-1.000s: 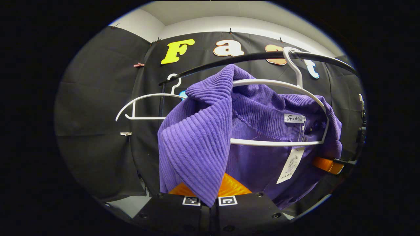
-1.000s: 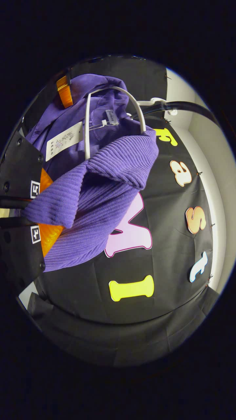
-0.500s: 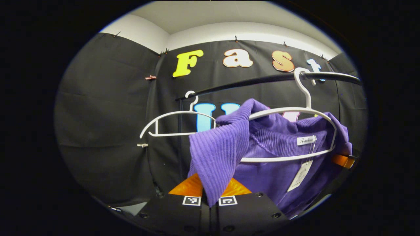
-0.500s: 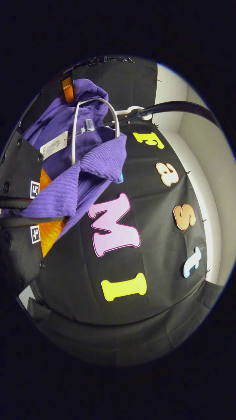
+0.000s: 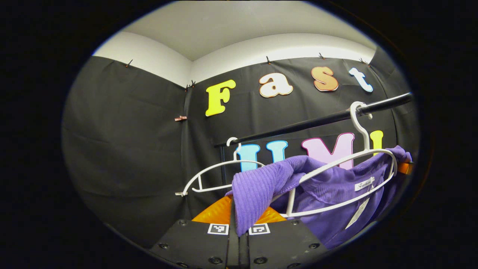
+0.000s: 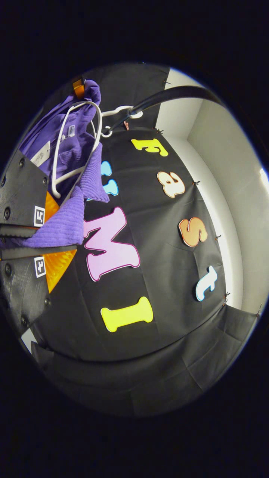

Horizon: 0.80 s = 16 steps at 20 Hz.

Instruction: Grasp the clothes on the hanger with both hands and then place them into the laundry hamper below.

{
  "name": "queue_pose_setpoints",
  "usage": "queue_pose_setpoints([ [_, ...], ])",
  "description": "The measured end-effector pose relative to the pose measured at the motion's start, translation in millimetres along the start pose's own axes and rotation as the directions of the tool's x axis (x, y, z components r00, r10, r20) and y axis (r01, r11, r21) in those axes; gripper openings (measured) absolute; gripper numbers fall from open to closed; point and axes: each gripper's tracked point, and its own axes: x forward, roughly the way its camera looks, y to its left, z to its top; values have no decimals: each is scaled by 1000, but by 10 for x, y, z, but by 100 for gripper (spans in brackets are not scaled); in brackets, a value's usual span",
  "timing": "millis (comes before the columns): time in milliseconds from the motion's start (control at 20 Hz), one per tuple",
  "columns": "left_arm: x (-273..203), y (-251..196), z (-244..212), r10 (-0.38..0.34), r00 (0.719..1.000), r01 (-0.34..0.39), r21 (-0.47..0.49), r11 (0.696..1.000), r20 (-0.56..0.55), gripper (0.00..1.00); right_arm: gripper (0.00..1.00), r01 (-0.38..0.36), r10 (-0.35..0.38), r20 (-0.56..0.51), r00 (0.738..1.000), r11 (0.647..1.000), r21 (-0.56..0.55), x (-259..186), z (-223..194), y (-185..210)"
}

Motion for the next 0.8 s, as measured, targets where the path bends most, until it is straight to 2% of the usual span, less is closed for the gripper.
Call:
queue_pose_setpoints([
  [150,155,152,-37,21,1000,-21,35,999,0,5,14,-11,12,10,1000,1000,-1,92,79,89],
  [200,203,193,-101,28,1000,-28,38,999,-11,6,19,-17,17,12,1000,1000,-6,120,83,124],
  [250,241,253,-165,41,999,-40,45,998,-23,6,14,-21,21,9,1000,1000,-15,146,60,155],
  [300,281,315,-220,53,998,-51,51,997,-37,6,14,-25,25,1,1000,999,-23,171,35,173],
  [550,283,253,-677,37,991,-37,10,999,-128,6,14,-19,19,-8,1000,1000,-25,213,-20,169],
  [800,203,-61,-1262,-42,969,21,-90,996,-242,5,14,36,-37,-25,999,999,-40,205,-110,-17],
])
